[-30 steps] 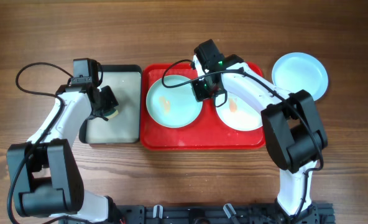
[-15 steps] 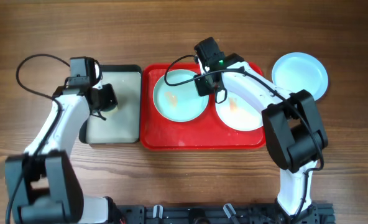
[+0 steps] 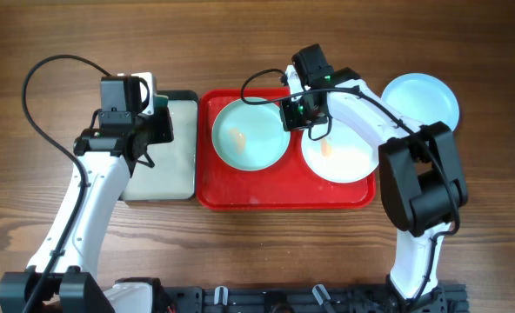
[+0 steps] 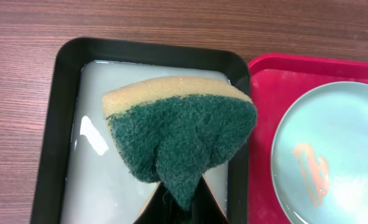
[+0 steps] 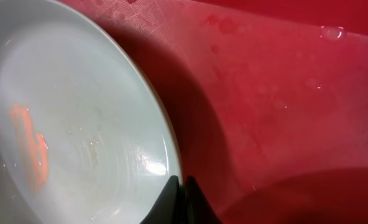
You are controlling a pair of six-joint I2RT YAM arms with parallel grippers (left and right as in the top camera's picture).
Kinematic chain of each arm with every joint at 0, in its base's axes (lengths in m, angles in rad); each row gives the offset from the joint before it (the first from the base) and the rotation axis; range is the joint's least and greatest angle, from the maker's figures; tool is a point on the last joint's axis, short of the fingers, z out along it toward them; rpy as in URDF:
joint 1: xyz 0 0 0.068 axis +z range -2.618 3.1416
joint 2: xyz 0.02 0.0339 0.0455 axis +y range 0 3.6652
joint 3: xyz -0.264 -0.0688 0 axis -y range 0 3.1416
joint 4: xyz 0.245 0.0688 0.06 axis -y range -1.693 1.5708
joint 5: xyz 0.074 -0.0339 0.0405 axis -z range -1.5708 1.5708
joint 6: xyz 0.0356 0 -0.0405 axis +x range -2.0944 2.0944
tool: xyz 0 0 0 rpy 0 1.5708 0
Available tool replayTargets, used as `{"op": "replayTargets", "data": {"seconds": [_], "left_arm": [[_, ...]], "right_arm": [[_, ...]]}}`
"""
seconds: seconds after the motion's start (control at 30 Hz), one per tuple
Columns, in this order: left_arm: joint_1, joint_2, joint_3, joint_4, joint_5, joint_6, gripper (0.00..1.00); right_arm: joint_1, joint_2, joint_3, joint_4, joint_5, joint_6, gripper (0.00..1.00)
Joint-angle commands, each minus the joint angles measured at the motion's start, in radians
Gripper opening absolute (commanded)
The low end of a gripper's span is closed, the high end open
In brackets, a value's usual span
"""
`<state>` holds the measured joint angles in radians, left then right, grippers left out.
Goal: Clean dirty plates on tray and stack at the side
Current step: 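Lift the sponge from the soapy tray with the left gripper, then scrub the gripped plate with the sponge in the left gripper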
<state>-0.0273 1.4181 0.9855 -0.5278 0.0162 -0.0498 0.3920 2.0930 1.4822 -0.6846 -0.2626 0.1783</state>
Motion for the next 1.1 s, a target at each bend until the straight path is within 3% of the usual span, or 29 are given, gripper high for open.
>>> {"op": "replayTargets", "data": {"seconds": [0.0,0.13,0.2,0.4,0.5,0.73,1.07], "left_arm": [[-0.018,-0.011,-0.002,0.0,-0.021,0.008,0.04],[-0.039,-0.011,-0.002,0.058,-0.034,-0.04,0.04],[-0.043,-0.011,-0.002,0.124,-0.044,-0.097,0.04],[-0.163,-0.011,-0.002,0.16,-0.043,-0.246,0.04],[-0.203,-0.01,0.006,0.165,0.039,-0.274,0.04],[-0.208,0.072,0.23,-0.103,0.153,-0.322,0.04],[-0.287,0.296,0.23,-0.049,0.151,-0.342,0.04]], "right_arm": [[-0.005,-0.009,0.021,-0.002,-0.024,0.008,0.04],[-0.005,-0.009,0.021,-0.001,-0.024,0.01,0.04],[-0.005,-0.009,0.021,-0.001,-0.023,0.112,0.04],[-0.005,-0.008,0.014,-0.005,0.09,0.214,0.04],[-0.002,-0.008,0.011,-0.001,0.09,0.214,0.04],[0.004,-0.007,-0.003,0.02,0.09,0.214,0.04],[0.033,-0.007,-0.003,-0.017,0.068,0.188,0.04]]}}
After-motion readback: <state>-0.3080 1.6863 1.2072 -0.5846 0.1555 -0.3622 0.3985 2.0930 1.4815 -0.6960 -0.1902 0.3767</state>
